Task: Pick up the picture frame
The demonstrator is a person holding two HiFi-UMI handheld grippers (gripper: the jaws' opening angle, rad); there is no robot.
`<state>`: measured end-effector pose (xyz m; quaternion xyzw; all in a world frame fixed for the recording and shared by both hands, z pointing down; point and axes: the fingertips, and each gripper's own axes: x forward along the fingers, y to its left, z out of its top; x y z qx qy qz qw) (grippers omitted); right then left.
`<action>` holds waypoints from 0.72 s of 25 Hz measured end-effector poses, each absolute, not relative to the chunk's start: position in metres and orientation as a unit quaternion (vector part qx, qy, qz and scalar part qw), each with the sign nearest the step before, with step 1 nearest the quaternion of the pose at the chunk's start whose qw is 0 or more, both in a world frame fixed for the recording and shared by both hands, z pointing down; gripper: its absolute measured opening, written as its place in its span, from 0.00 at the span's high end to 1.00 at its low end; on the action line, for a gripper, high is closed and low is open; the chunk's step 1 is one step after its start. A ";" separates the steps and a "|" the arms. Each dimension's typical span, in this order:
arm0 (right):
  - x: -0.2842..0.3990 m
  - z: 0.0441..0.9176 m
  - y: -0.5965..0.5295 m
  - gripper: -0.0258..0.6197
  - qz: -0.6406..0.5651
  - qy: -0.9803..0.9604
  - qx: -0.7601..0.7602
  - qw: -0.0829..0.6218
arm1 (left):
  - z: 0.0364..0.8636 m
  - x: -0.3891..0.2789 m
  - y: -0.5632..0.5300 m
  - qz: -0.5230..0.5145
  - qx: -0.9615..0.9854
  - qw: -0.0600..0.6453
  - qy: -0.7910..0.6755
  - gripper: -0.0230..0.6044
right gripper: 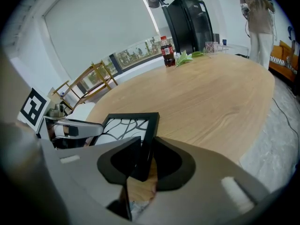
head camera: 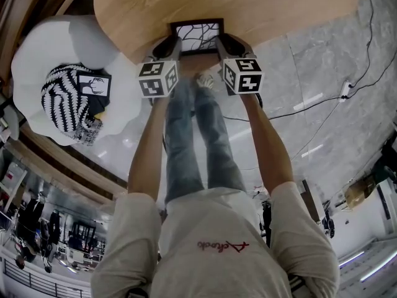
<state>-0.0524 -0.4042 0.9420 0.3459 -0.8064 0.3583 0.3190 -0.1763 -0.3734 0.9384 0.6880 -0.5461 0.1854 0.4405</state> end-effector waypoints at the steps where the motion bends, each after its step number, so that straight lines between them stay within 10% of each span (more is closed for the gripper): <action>1: -0.052 0.942 -0.404 0.82 0.359 -0.806 0.347 0.319 | 0.939 -0.177 -0.373 0.183 0.687 0.442 -0.548 0.82; 18: -0.052 0.929 -0.406 0.83 0.349 -0.804 0.368 0.310 | 0.929 -0.177 -0.373 0.171 0.683 0.441 -0.556 0.84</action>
